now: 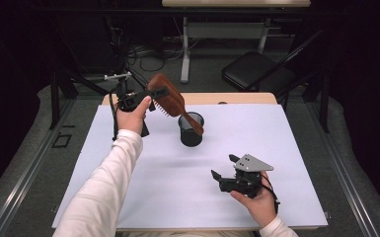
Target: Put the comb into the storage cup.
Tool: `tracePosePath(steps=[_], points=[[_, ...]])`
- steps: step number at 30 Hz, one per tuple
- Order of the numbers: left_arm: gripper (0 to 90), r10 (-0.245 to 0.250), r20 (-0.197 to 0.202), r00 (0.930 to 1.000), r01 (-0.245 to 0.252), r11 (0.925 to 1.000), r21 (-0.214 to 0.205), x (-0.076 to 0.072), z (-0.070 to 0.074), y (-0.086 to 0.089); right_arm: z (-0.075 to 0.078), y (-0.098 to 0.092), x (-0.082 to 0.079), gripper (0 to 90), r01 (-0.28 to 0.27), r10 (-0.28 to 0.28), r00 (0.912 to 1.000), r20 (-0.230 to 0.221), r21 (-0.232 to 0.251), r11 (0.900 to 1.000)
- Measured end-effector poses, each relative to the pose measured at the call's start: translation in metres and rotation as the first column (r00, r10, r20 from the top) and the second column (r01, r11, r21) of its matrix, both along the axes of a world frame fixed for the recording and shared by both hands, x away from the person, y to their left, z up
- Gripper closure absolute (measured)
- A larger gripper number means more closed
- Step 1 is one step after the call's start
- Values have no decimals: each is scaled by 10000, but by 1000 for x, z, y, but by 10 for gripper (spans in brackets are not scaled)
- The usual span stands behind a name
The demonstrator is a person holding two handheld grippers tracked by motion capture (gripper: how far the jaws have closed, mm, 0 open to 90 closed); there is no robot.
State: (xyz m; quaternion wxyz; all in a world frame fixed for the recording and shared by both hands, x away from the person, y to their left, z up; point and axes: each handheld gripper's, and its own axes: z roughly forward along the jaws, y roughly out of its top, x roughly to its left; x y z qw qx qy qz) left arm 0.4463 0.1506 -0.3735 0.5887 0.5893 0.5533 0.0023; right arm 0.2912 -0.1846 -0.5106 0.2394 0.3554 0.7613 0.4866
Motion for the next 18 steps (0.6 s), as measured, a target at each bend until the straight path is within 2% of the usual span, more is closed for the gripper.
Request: tracePosePath(steps=[18], points=[[503, 391, 300, 9988, -398, 9989, 241, 7, 13, -10, 1, -1, 0, 180, 14, -12, 10000, -91, 182, 9998]])
